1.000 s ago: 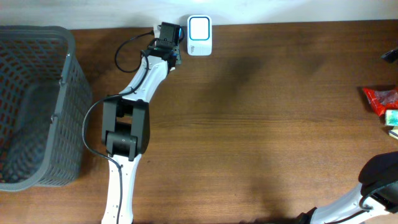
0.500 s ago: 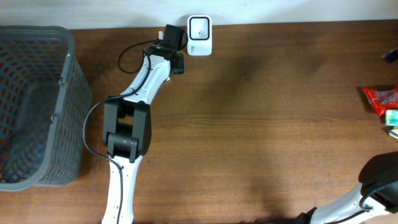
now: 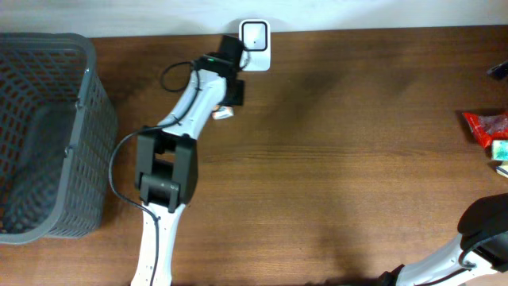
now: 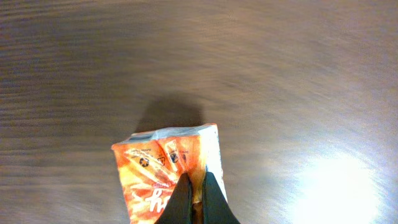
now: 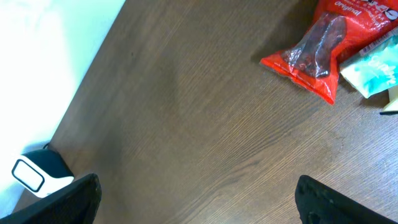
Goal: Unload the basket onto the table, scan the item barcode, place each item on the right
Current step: 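Grasp the small orange box with the left gripper and place it centre, then move the right gripper to the orange box and grasp it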
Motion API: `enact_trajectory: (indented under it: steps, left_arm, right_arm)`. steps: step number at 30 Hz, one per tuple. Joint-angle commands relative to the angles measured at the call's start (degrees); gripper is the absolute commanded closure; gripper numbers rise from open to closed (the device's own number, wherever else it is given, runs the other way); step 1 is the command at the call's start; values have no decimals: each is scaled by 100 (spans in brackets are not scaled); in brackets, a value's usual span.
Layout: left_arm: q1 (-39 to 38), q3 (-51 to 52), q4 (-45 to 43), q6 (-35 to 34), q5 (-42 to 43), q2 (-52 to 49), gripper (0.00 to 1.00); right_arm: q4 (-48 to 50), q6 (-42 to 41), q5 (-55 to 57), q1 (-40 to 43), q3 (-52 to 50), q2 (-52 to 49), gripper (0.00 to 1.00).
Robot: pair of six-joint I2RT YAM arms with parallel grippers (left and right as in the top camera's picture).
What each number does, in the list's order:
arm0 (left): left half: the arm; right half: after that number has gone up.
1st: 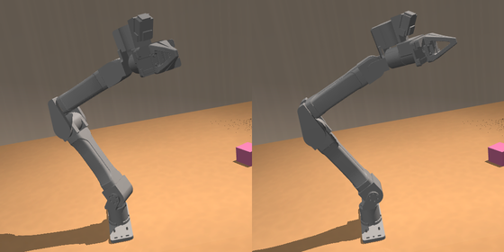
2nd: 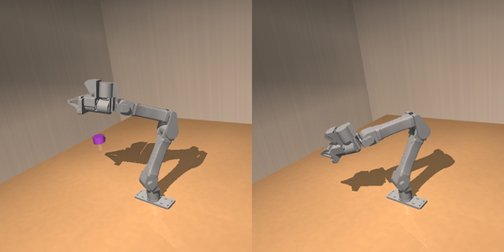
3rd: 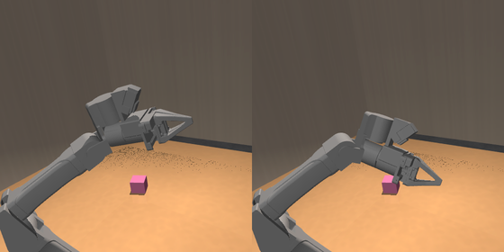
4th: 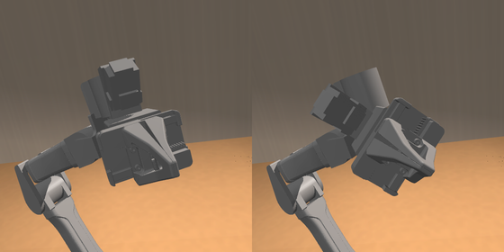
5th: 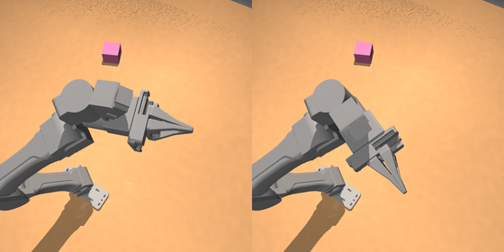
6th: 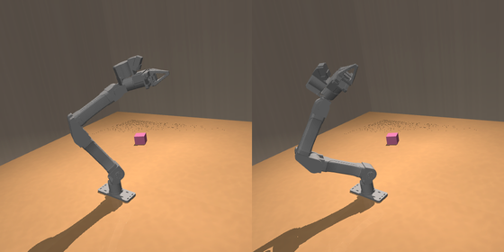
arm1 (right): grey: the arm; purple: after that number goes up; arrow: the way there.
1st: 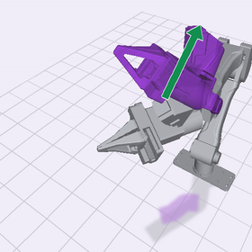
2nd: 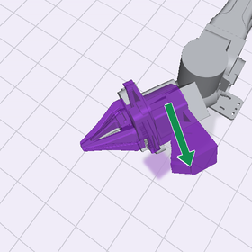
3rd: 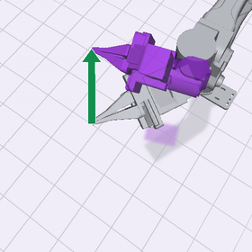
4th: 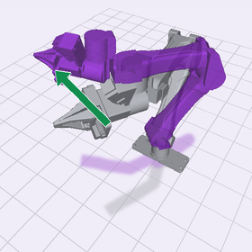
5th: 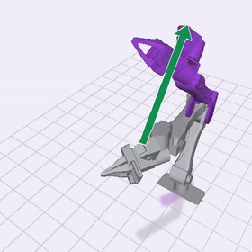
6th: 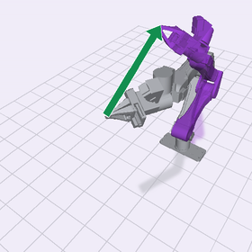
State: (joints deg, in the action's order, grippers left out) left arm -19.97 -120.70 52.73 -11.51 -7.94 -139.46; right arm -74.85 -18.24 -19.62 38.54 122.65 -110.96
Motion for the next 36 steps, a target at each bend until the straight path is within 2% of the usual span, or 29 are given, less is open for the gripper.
enact_trajectory:
  steps: [1,4,6,7,9,11,14,19,22,23,24,25,26,27,30,31,33,34,35,36]
  left_arm:
    - [-817,-42,70,238,208,564,100]
    - [-1196,-39,313,-197,-590,535,100]
    - [-1390,-39,636,-492,-501,535,100]
    - [-1460,-42,651,-516,-256,535,53]
    - [-1475,-197,719,-516,-216,573,21]
    - [-1436,-743,938,-516,26,798,1]
    - [-881,-1469,1209,-516,17,1239,1]
    - [476,-1346,1703,-518,24,1283,1]
    - [675,-988,1687,-516,22,1283,1]
    - [675,-874,1648,-516,20,1283,1]
    - [675,-730,1587,-527,22,1283,1]
    - [678,-629,1561,-654,22,1283,1]
    - [730,-492,1484,-850,24,1283,1]
    - [833,-378,1333,-863,24,1283,1]
    - [994,-120,1108,-861,24,1283,1]
    - [999,-120,1134,-861,20,1283,1]
    - [986,-120,1130,-861,24,1283,1]
    - [975,-120,1132,-861,24,1283,1]
    - [975,-120,1132,-863,24,1283,1]
    - [975,-120,1132,-861,24,1283,1]
  right_arm:
    - [4,-28,-31,11,2,-20,2]
    - [4,-28,-31,11,2,-20,2]
    - [4,-28,-31,11,2,-20,2]
    - [4,-28,-31,11,2,-20,2]
    - [4,-28,-31,11,2,-20,2]
    - [4,-28,-33,11,2,-20,2]
    - [4,-28,-31,11,2,-20,2]
    - [48,-146,-90,11,2,-20,1]
    - [81,-251,-162,11,2,-20,2]
    - [-72,-243,-743,11,2,-20,2]
    - [-627,-116,-1390,-13,2,-20,2]
    - [-1010,238,-1460,-164,2,-33,2]
    - [-1266,763,-1447,-420,-26,-44,1]
    - [-1460,1513,-1443,-1078,-271,-44,0]
    - [-885,1545,-1423,-2747,-949,-170,2]
    - [-667,1543,-1373,-3069,-951,-245,1]
    - [-177,831,-1003,-3727,-953,-382,6]
    - [-50,199,-660,-4026,-1025,-472,9]
    - [286,-131,-623,-4367,-1270,-549,18]
    - [901,-643,-623,-4830,-1720,-654,18]
